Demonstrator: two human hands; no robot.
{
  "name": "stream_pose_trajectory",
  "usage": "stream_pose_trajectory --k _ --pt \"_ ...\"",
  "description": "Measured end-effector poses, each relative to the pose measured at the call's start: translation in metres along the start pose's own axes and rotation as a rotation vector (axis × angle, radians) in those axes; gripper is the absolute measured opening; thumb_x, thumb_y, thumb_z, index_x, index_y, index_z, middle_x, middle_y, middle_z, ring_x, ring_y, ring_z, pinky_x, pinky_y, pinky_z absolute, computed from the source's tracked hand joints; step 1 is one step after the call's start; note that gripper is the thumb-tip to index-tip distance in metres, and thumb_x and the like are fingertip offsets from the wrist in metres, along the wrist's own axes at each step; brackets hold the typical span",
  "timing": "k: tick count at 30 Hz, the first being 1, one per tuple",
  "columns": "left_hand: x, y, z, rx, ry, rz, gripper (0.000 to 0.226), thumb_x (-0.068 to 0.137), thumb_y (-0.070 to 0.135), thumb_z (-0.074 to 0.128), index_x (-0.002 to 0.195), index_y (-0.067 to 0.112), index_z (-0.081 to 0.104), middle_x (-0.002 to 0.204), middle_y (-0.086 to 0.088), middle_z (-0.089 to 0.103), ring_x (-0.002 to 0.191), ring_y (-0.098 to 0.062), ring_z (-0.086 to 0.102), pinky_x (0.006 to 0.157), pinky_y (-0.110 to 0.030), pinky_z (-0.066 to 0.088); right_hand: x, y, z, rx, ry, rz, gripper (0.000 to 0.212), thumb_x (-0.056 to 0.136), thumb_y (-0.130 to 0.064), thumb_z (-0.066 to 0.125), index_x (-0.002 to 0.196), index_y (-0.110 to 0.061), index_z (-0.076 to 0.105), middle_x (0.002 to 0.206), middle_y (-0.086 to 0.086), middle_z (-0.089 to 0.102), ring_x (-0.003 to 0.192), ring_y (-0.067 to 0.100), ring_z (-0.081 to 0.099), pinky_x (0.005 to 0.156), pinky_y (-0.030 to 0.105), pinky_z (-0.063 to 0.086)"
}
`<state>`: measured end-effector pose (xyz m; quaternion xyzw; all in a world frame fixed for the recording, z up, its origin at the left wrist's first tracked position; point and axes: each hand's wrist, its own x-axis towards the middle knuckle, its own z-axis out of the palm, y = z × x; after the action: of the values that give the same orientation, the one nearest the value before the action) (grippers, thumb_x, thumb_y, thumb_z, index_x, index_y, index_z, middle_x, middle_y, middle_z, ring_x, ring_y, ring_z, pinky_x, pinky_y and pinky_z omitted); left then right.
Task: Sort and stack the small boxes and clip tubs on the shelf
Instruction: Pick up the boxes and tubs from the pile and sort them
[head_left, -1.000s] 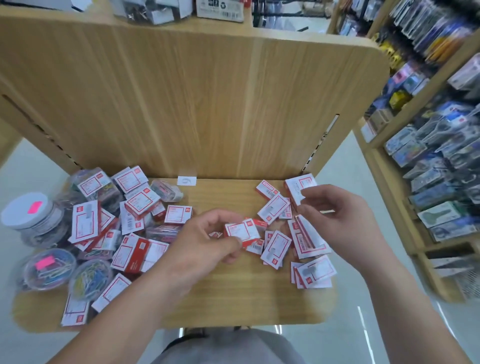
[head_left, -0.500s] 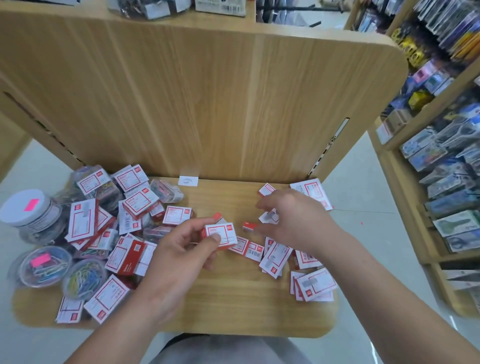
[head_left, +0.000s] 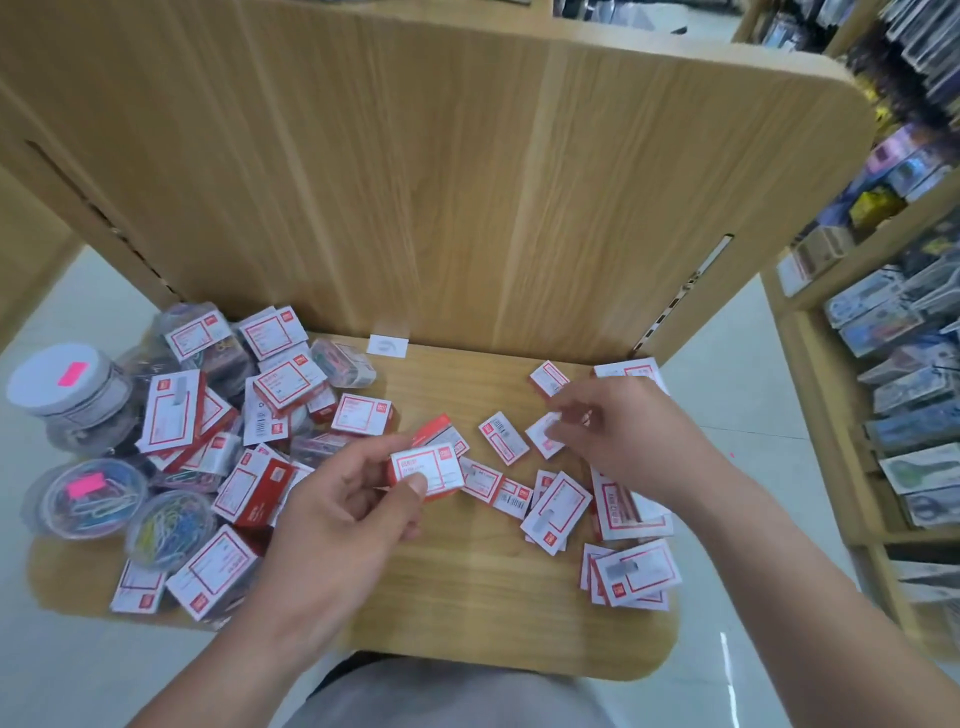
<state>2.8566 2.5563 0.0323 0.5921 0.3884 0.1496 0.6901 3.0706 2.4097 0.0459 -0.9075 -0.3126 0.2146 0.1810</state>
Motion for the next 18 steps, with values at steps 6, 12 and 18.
stream_pose_trajectory --k 6,12,18 --pt "-0.003 -0.005 0.020 0.006 -0.085 -0.009 0.031 0.089 -0.005 0.070 0.112 0.016 0.073 0.091 -0.009 0.076 0.070 -0.021 0.068 0.062 -0.028 0.061 -0.054 -0.012 0.003 -0.301 -0.169 0.055 0.040 0.080 -0.058 0.072 0.112 -0.036 0.062 0.109 -0.013 0.063 0.105 0.015 0.062 0.072 0.029 0.045" --pt "-0.003 -0.005 0.026 0.031 -0.124 -0.004 0.030 0.090 -0.006 0.069 0.111 0.016 0.073 0.093 -0.002 0.078 0.070 -0.020 0.067 0.063 -0.029 0.062 -0.057 -0.010 0.048 -0.364 -0.055 -0.090 0.049 0.086 -0.042 0.070 0.132 -0.033 0.057 0.131 -0.005 0.049 0.124 0.021 0.050 0.084 0.035 0.049" --pt "-0.003 -0.002 0.015 0.048 -0.070 0.011 0.032 0.091 0.000 0.071 0.114 0.021 0.074 0.095 -0.006 0.077 0.070 -0.019 0.068 0.062 -0.026 0.061 -0.050 0.007 0.040 -0.200 0.121 -0.133 0.028 0.086 -0.045 0.072 0.111 -0.034 0.071 0.112 -0.011 0.065 0.111 0.017 0.057 0.079 0.033 0.050"
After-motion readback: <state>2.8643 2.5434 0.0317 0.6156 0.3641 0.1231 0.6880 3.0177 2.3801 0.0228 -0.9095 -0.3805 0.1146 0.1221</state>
